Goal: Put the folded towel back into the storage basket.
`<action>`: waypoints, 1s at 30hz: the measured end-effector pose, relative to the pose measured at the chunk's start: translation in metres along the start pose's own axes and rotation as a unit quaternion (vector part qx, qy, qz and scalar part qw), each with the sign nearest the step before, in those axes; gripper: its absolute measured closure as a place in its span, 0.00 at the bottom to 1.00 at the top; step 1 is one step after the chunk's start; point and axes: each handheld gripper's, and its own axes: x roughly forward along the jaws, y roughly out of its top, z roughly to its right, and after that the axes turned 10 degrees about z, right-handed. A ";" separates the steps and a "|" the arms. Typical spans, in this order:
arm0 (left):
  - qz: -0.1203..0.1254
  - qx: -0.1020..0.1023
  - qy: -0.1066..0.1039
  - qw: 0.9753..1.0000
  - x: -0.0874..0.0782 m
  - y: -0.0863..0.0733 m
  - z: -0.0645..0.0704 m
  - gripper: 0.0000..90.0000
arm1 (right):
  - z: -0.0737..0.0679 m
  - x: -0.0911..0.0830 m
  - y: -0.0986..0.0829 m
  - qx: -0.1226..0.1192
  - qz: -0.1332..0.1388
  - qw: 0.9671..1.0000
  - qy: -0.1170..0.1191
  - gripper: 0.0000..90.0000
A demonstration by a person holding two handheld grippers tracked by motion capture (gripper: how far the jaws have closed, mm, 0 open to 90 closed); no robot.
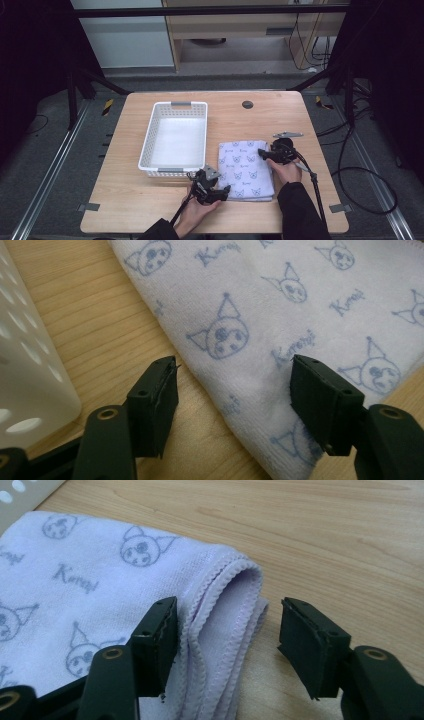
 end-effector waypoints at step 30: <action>0.011 -0.031 -0.059 0.998 -0.005 0.002 -0.005 0.85 | -0.002 -0.002 0.004 0.059 -0.012 0.997 0.039 0.85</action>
